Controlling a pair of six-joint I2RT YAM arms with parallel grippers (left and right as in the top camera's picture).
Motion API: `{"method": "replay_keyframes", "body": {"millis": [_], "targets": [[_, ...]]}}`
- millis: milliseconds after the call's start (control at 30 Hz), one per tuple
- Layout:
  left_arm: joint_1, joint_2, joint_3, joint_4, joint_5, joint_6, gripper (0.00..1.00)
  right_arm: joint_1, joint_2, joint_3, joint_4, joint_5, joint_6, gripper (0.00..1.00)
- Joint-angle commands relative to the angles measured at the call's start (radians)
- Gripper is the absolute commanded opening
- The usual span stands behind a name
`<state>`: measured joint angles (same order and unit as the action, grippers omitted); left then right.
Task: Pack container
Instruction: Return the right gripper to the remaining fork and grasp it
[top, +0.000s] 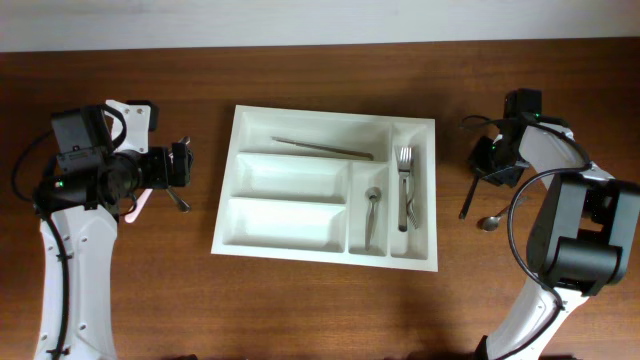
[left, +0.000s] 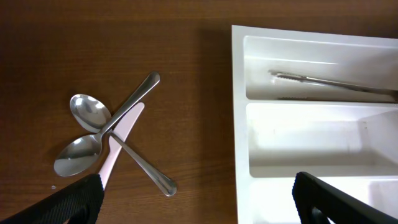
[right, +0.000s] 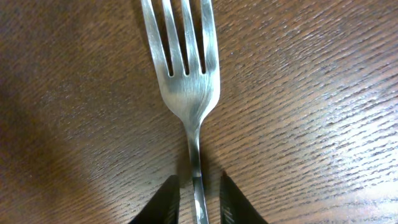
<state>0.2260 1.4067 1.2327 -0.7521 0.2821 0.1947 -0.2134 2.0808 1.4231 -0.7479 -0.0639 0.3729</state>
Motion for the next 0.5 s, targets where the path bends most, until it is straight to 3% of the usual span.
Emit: {"method": "replay_keyframes", "body": {"millis": [0,333,400,467], "targets": [[0.002,0.003,0.015,0.002,0.018,0.016,0.99,0.003,0.06,-0.02,-0.021,0.026,0.01,0.17],[0.002,0.003,0.015,0.002,0.018,0.016,0.99,0.005,0.06,-0.02,-0.09,0.162,-0.021,0.17],[0.002,0.003,0.015,0.002,0.018,0.016,0.99,0.006,0.06,-0.02,-0.091,0.161,-0.037,0.07],[0.002,0.003,0.015,0.002,0.018,0.016,0.99,0.009,0.06,-0.019,-0.093,0.15,-0.062,0.04]]}}
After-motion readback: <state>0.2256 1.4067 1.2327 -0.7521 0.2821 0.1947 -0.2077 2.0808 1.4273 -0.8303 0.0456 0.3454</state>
